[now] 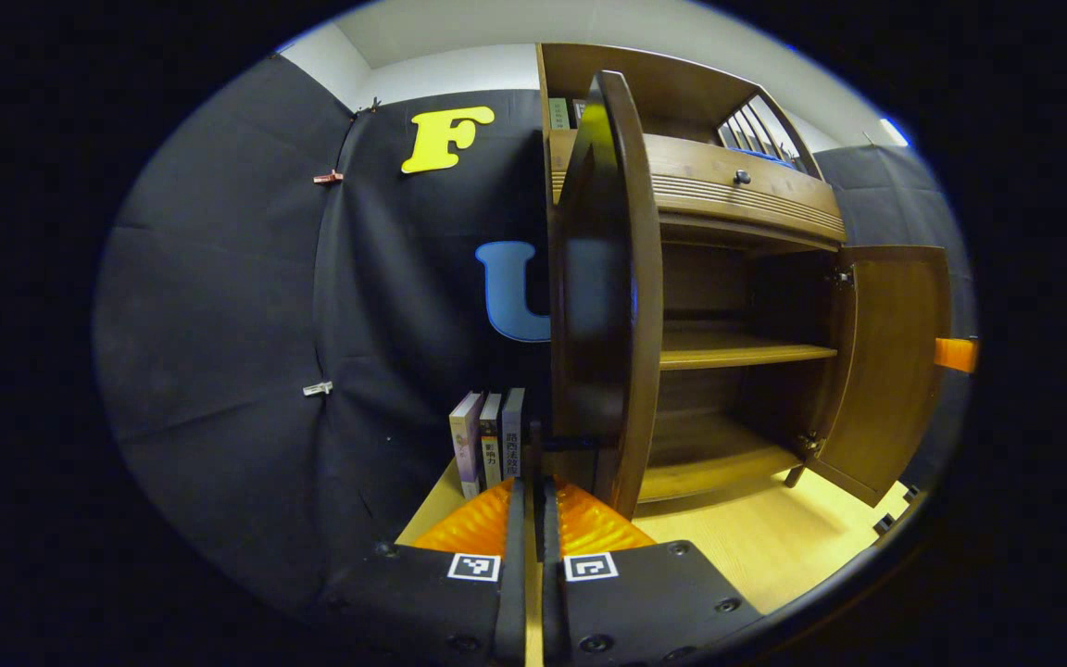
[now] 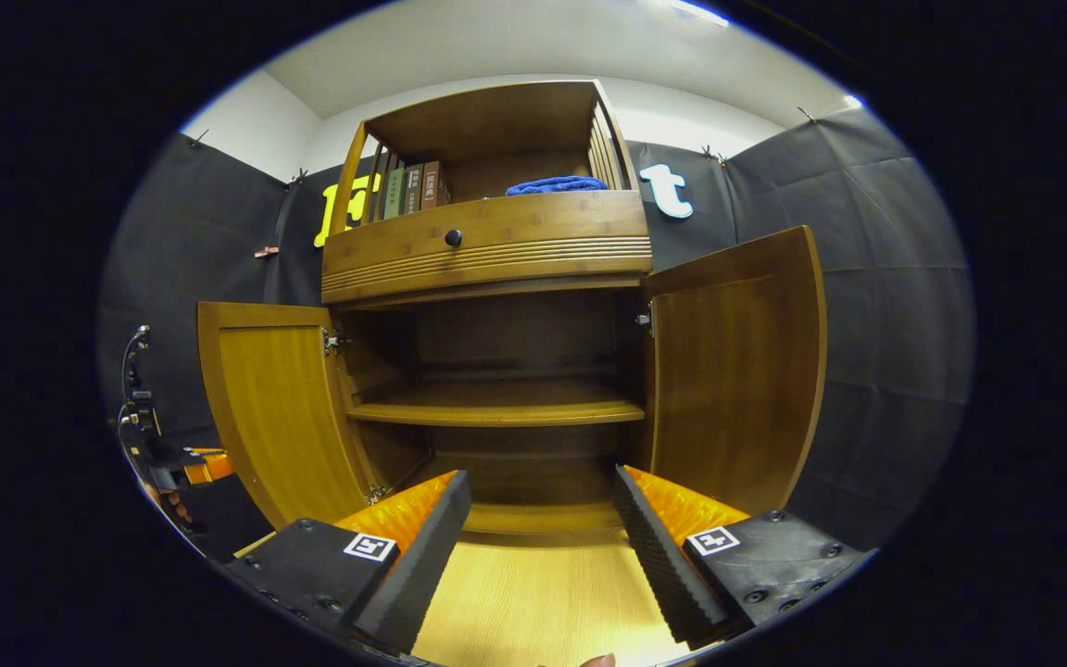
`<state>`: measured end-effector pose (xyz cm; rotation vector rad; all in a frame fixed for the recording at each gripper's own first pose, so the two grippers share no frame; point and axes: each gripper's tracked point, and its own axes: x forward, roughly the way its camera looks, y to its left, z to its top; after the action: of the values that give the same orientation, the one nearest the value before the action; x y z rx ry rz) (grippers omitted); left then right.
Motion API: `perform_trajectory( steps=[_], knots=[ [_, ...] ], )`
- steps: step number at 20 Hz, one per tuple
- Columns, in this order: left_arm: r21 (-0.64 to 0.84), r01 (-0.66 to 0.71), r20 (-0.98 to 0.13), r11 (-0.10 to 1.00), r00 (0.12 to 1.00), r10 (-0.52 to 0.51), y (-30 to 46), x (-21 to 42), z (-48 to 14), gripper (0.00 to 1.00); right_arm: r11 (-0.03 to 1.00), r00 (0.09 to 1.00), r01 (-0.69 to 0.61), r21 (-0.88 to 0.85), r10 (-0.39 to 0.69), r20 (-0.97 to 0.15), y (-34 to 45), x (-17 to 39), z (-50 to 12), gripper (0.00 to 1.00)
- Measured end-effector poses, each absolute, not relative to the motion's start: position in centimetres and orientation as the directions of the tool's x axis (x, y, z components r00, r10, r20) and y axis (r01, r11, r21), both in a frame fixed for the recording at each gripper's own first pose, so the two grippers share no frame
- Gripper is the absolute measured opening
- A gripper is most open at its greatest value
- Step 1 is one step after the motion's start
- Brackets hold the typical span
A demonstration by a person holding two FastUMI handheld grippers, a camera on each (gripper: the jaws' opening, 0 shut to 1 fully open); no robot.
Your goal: Open the right door of the double-door shoe cabinet with the right hand, and open the left door with the left hand.
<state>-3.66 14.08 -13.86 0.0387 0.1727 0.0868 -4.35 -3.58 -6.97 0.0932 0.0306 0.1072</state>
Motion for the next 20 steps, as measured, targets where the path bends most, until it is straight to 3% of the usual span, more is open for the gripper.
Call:
perform_trajectory(
  steps=[6, 11, 20],
  knots=[
    [0.076, -0.084, -0.139, 0.994, 0.986, 0.094, 12.7, -7.3, -12.4, 0.11, 0.99, 0.995, -0.095, 0.101, 0.097, -0.009, -4.1, -4.1, -6.5, 1.0],
    [0.015, -0.055, -0.064, 0.998, 0.996, 0.056, 9.6, -9.8, -9.4, 0.96, 0.989, 0.993, -0.117, 0.087, 0.118, -0.005, -3.5, -3.7, -6.1, 1.0],
    [0.006, -0.051, -0.067, 0.999, 0.996, 0.051, 6.8, -9.5, -7.3, 0.97, 0.99, 0.992, -0.129, 0.06, 0.129, 0.011, -2.8, -4.2, -5.4, 1.0]
  ],
)
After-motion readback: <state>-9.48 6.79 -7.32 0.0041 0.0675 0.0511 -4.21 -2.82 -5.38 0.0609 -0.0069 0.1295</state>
